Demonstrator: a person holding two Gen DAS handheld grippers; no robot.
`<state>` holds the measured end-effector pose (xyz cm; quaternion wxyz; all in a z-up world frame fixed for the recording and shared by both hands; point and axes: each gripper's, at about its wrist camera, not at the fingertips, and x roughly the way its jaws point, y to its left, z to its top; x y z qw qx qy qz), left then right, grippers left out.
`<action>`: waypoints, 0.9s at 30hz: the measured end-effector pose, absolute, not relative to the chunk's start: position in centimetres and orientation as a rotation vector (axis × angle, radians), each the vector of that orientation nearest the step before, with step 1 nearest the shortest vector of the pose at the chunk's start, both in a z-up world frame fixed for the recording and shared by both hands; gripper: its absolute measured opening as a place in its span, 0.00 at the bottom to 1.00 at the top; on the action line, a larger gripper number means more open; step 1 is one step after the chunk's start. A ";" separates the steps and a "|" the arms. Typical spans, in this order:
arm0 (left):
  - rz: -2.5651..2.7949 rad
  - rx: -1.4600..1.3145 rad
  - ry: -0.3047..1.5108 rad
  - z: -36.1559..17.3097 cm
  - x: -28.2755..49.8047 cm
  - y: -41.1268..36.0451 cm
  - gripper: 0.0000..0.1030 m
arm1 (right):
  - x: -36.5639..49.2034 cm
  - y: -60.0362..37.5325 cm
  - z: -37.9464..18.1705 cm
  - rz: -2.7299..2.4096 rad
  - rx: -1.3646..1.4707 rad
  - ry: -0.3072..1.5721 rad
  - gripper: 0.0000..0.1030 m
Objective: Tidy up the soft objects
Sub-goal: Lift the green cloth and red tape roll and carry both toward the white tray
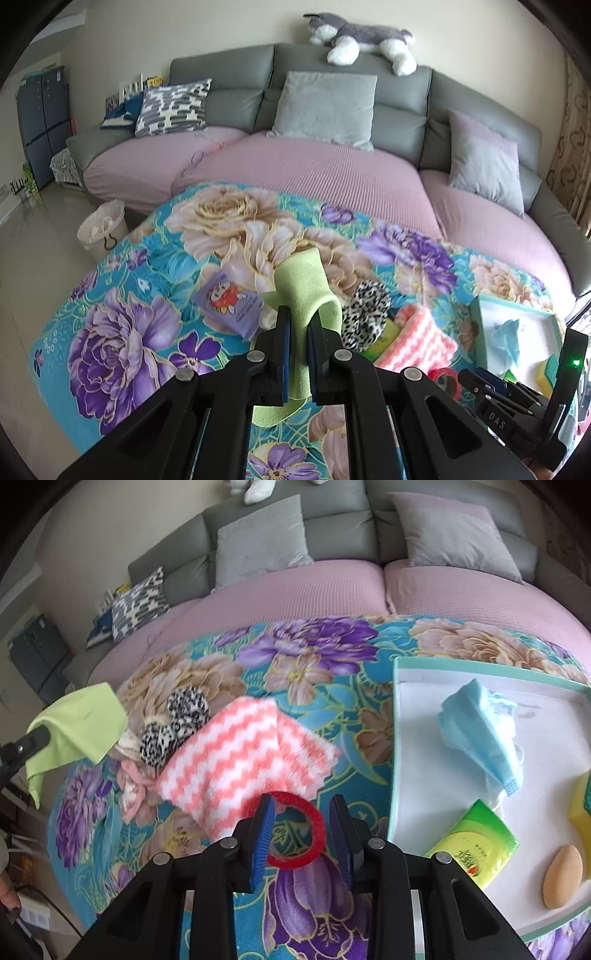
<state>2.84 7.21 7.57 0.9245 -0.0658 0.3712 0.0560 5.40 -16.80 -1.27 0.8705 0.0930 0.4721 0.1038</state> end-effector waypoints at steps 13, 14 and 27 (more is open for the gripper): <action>0.125 -0.135 0.851 4.8 4.1 7.4 0.08 | 5.9 -13.6 -3.7 0.214 0.052 1.075 0.56; 0.125 -0.137 0.853 4.8 4.1 7.4 0.08 | 6.0 -13.5 -3.9 0.213 0.040 1.082 0.56; 0.125 -0.143 0.848 4.9 4.1 7.7 0.08 | 5.3 -13.2 -2.7 0.195 -0.011 1.045 0.54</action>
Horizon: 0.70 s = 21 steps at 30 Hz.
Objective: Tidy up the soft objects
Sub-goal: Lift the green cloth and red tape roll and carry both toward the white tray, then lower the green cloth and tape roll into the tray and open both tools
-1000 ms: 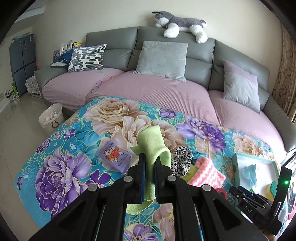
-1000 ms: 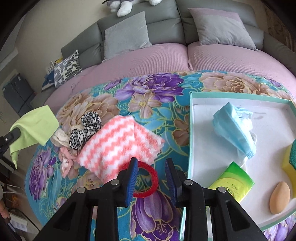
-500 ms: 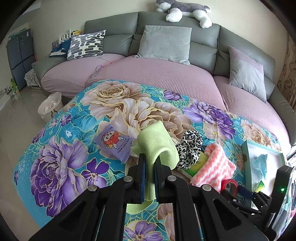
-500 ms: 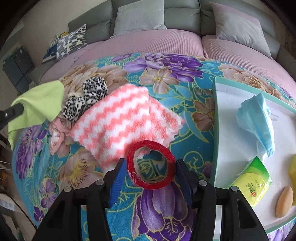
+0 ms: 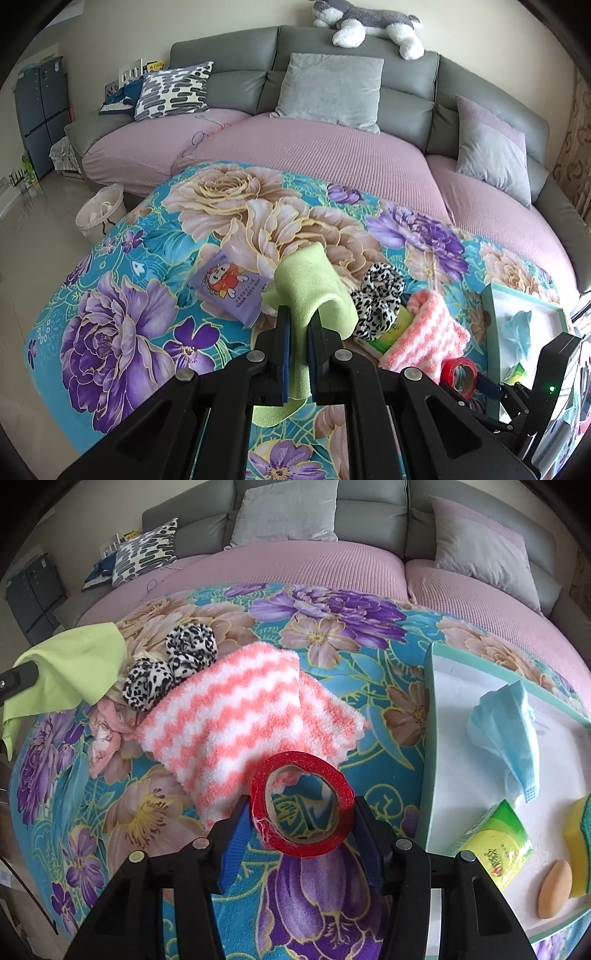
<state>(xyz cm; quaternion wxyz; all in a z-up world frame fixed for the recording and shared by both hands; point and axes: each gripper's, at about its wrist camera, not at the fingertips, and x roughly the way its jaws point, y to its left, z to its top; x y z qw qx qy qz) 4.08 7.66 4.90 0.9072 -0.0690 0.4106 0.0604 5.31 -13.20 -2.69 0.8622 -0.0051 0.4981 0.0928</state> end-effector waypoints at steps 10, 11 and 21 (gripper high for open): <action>0.110 -0.161 0.705 8.8 1.9 7.2 0.08 | 3.7 -15.6 1.4 0.160 0.030 0.937 0.54; 0.105 -0.160 0.687 9.2 1.6 7.0 0.08 | 3.6 -16.2 1.8 0.151 0.040 0.923 0.54; -0.038 -0.088 0.638 11.2 1.5 1.4 0.08 | 2.7 -24.9 3.8 -0.033 0.149 0.860 0.54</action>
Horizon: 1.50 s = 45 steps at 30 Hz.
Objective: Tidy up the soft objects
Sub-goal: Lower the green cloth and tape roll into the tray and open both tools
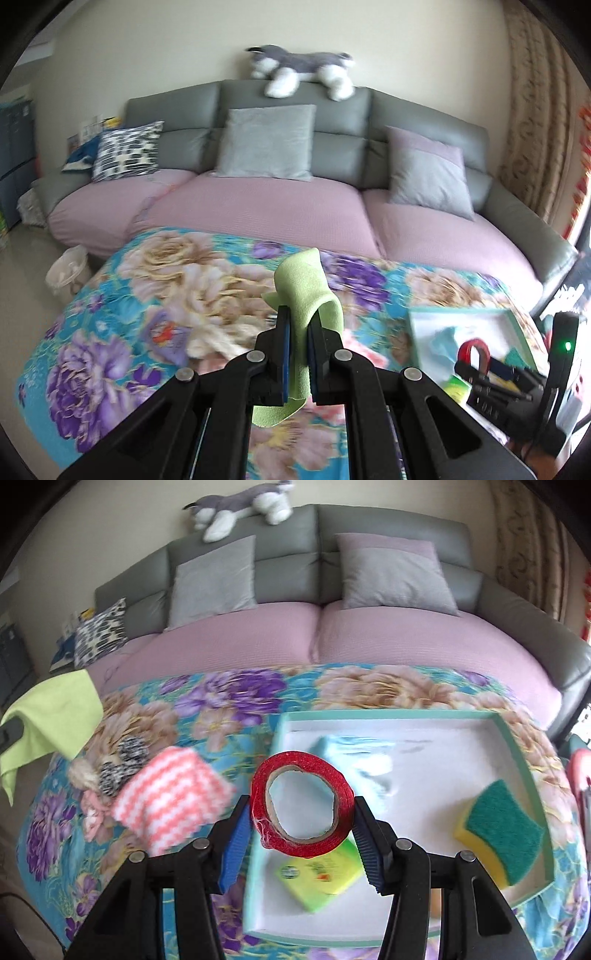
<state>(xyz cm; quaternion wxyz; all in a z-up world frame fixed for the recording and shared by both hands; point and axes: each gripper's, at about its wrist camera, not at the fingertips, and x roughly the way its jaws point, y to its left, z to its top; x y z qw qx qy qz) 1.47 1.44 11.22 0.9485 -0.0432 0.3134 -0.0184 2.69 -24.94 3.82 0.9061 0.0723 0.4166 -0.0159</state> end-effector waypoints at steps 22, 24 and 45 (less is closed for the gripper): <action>-0.457 0.166 0.755 8.7 3.9 -19.4 0.08 | 2.2 -37.7 1.4 -0.249 0.360 0.840 0.54; -0.481 0.171 0.770 8.0 4.5 -20.7 0.08 | 2.1 -38.0 1.3 -0.261 0.365 0.840 0.54; -0.462 0.204 0.944 -0.7 9.0 -23.4 0.27 | 2.5 -38.2 0.9 -0.295 0.309 0.863 0.55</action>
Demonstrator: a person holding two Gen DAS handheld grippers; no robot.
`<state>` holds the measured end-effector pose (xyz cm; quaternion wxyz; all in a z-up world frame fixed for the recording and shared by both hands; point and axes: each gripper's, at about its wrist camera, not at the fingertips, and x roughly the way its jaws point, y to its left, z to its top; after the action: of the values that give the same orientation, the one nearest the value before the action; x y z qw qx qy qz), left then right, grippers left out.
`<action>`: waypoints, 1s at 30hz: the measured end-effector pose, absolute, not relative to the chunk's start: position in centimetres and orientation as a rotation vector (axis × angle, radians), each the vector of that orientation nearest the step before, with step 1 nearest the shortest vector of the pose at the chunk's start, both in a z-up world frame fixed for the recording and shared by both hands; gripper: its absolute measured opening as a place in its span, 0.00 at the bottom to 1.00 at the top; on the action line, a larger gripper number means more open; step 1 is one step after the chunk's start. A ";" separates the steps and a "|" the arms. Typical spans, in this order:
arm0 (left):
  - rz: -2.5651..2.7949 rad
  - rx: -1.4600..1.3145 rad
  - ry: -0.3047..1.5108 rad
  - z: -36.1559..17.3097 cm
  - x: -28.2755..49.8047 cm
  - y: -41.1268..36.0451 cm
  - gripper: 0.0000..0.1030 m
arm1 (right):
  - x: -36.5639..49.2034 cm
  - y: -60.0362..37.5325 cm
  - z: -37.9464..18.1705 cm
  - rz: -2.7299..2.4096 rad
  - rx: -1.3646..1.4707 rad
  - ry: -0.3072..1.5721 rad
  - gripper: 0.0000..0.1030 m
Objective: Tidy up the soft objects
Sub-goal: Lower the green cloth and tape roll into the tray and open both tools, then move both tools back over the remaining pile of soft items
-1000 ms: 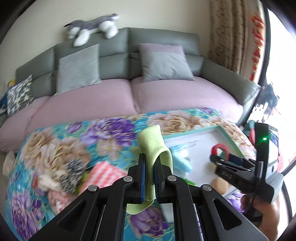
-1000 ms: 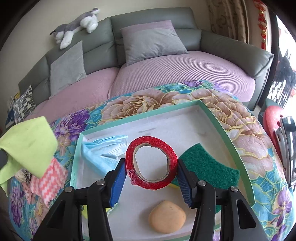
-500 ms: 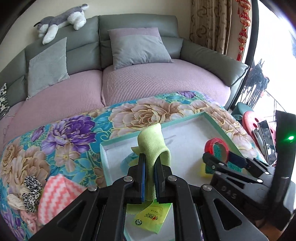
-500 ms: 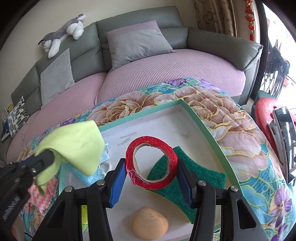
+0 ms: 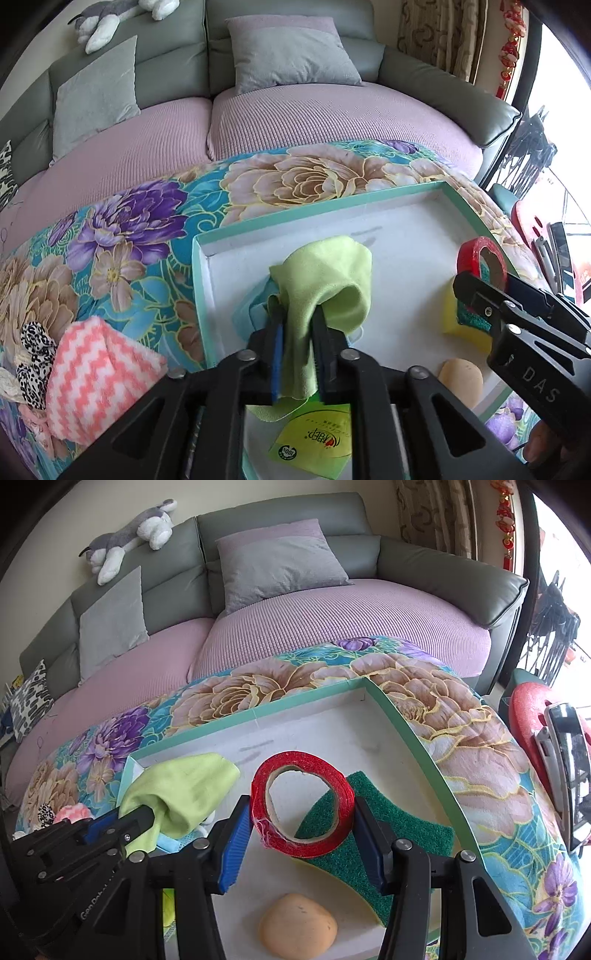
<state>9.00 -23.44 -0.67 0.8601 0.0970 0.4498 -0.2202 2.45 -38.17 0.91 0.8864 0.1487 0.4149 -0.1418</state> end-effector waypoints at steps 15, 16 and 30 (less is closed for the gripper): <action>-0.412 0.117 0.918 1.9 8.4 -20.7 0.91 | 1.8 -37.5 1.7 -0.379 0.219 0.892 1.00; -0.397 0.113 0.912 2.1 8.3 -20.3 0.91 | 1.7 -37.4 1.8 -0.385 0.209 0.892 1.00; -0.227 0.043 0.887 3.5 7.4 -13.1 0.94 | -0.7 -34.2 3.1 -0.380 0.107 0.904 1.00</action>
<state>7.36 -13.06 3.46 0.8968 0.0207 0.4282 -0.1094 -0.67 -34.19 3.11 0.8808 0.0512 0.4339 -0.1824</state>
